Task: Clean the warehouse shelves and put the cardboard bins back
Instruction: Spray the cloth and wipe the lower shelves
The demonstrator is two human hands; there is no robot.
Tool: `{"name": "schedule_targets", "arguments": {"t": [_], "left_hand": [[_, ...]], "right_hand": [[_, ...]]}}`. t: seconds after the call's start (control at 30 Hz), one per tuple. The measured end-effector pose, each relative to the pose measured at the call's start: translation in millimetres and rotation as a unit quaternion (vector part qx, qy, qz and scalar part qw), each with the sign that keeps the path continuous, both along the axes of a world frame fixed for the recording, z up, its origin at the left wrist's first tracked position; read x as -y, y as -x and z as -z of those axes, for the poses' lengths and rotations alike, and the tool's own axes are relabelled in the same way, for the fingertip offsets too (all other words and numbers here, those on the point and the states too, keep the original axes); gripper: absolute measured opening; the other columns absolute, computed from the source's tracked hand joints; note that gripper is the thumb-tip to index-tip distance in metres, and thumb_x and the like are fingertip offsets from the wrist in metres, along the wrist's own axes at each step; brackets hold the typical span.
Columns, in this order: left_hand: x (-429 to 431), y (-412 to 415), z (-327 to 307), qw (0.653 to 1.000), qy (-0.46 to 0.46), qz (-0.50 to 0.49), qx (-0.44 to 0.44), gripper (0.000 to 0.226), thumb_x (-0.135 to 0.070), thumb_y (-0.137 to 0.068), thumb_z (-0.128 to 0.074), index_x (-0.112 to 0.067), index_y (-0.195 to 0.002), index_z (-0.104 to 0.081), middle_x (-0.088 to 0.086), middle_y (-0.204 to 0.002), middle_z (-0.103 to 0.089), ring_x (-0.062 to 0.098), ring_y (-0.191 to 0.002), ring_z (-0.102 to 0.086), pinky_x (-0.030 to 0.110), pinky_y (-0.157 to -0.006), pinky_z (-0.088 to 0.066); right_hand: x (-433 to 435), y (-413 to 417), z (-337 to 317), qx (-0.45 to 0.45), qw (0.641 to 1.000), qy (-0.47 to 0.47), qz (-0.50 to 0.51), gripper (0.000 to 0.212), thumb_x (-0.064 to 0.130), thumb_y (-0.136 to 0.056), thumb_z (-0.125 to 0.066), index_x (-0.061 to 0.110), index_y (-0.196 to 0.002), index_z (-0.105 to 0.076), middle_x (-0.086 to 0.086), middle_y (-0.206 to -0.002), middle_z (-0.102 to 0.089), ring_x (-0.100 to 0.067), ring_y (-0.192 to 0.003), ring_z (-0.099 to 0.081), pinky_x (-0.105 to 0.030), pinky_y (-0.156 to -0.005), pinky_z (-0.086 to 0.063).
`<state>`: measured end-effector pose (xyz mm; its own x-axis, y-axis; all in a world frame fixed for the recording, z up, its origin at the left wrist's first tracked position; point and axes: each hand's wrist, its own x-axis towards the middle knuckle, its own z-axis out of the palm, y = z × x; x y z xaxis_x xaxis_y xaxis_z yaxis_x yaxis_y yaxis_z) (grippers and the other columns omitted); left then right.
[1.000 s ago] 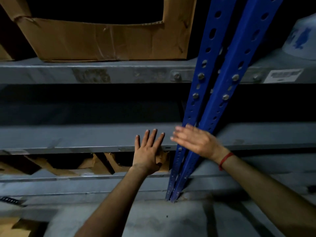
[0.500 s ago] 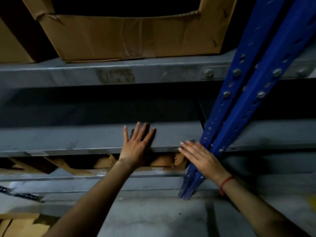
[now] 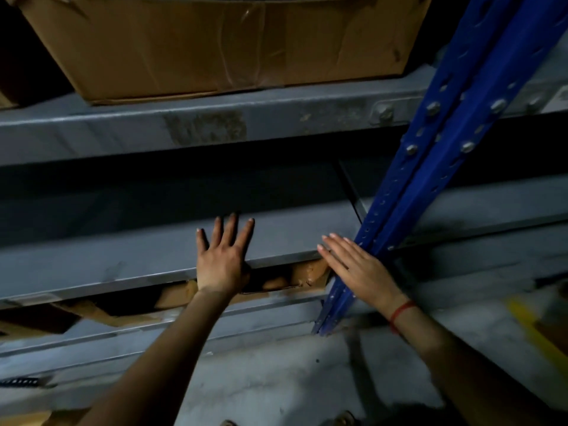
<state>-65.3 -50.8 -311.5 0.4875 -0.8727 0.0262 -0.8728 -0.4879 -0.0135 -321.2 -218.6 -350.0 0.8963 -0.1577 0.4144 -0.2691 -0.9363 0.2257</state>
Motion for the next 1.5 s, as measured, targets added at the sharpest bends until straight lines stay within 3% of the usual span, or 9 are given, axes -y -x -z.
{"name": "schedule_targets", "arguments": {"t": [0.33, 0.5, 0.63, 0.83, 0.9, 1.03, 1.2, 1.33, 1.5], "left_hand": [[1.0, 0.0, 0.4, 1.000, -0.006, -0.002, -0.006, 0.103, -0.044, -0.089, -0.064, -0.035, -0.157, 0.012, 0.006, -0.167, 0.011, 0.033, -0.153, 0.011, 0.064, -0.120, -0.004], [1.9, -0.7, 5.3, 1.000, 0.014, -0.001, 0.003, 0.100, -0.048, -0.088, -0.064, -0.034, -0.159, 0.007, 0.006, -0.168, 0.005, 0.033, -0.154, 0.007, 0.063, -0.121, -0.004], [-0.1, -1.0, 9.7, 0.998, 0.056, -0.002, 0.008, 0.087, -0.056, -0.093, -0.054, -0.034, -0.159, -0.001, 0.004, -0.168, 0.000, 0.030, -0.154, 0.002, 0.060, -0.122, -0.006], [1.1, -1.0, 4.2, 1.000, 0.018, -0.006, -0.006, 0.106, -0.041, -0.085, -0.070, -0.035, -0.159, 0.007, 0.003, -0.168, 0.007, 0.030, -0.154, 0.008, 0.060, -0.122, -0.002], [1.0, -1.6, 3.6, 1.000, 0.010, -0.007, -0.009, 0.108, -0.040, -0.086, -0.070, -0.036, -0.157, 0.011, 0.003, -0.167, 0.010, 0.030, -0.153, 0.010, 0.061, -0.122, -0.002], [1.0, -1.1, 3.7, 1.000, 0.011, -0.007, -0.009, 0.105, -0.037, -0.087, -0.069, -0.035, -0.158, 0.009, 0.005, -0.168, 0.007, 0.032, -0.153, 0.008, 0.063, -0.121, -0.005], [1.8, -3.3, 4.1, 1.000, 0.006, 0.006, -0.013, 0.103, -0.037, -0.089, -0.066, -0.034, -0.157, 0.011, 0.007, -0.167, 0.008, 0.034, -0.153, 0.010, 0.064, -0.120, -0.005], [2.3, -4.7, 5.4, 1.000, -0.008, 0.016, -0.014, 0.106, -0.043, -0.088, -0.064, -0.029, -0.157, 0.015, 0.011, -0.167, 0.012, 0.036, -0.152, 0.013, 0.068, -0.117, 0.001], [-20.9, -19.2, -8.2, 0.998, 0.005, 0.056, -0.030, 0.110, -0.053, -0.087, -0.064, -0.021, -0.159, 0.013, 0.012, -0.165, 0.018, 0.029, -0.152, 0.019, 0.061, -0.118, 0.015]], "right_hand": [[-21.4, -26.8, 11.1, 0.054, 0.996, -0.068, 0.037, 0.056, -0.009, -0.093, -0.034, 0.001, -0.148, -0.035, -0.018, -0.149, -0.043, -0.032, -0.140, -0.038, -0.044, -0.122, -0.021], [-55.3, -80.0, 8.8, 0.075, 0.993, -0.083, -0.034, 0.050, -0.005, -0.096, -0.051, -0.001, -0.145, -0.043, -0.020, -0.144, -0.051, -0.034, -0.135, -0.047, -0.048, -0.115, -0.035], [-99.4, -128.6, 8.9, 0.067, 0.992, -0.102, -0.039, 0.043, 0.008, -0.105, -0.030, 0.000, -0.145, -0.046, -0.019, -0.141, -0.054, -0.032, -0.133, -0.050, -0.044, -0.117, -0.033], [-40.7, -70.8, -1.5, -0.031, 0.999, -0.031, -0.007, 0.048, 0.031, -0.110, -0.026, 0.008, -0.152, -0.028, -0.013, -0.147, -0.050, -0.028, -0.136, -0.047, -0.046, -0.119, -0.029], [-23.6, -37.9, -5.6, -0.035, 0.998, -0.031, 0.034, 0.047, 0.024, -0.109, -0.019, 0.006, -0.151, -0.027, -0.017, -0.147, -0.048, -0.031, -0.137, -0.046, -0.047, -0.119, -0.024], [-13.2, -10.9, -9.5, -0.040, 0.995, -0.008, 0.086, 0.072, 0.004, -0.084, -0.052, 0.001, -0.150, -0.023, -0.023, -0.152, -0.037, -0.037, -0.141, -0.038, -0.053, -0.114, -0.022], [-14.3, -16.1, -0.8, -0.037, 0.996, -0.022, 0.078, 0.056, 0.011, -0.095, -0.022, -0.002, -0.150, -0.019, -0.024, -0.156, -0.027, -0.037, -0.145, -0.026, -0.041, -0.124, -0.004], [-15.0, -31.2, -0.4, -0.009, 0.999, -0.031, 0.031, 0.054, 0.005, -0.098, -0.046, -0.002, -0.149, -0.030, -0.021, -0.153, -0.038, -0.033, -0.143, -0.034, -0.044, -0.122, -0.023], [-49.6, -87.8, 9.7, 0.082, 0.994, -0.066, -0.038, 0.040, 0.012, -0.104, -0.052, -0.002, -0.141, -0.048, -0.019, -0.141, -0.054, -0.031, -0.133, -0.051, -0.048, -0.110, -0.042]]}}
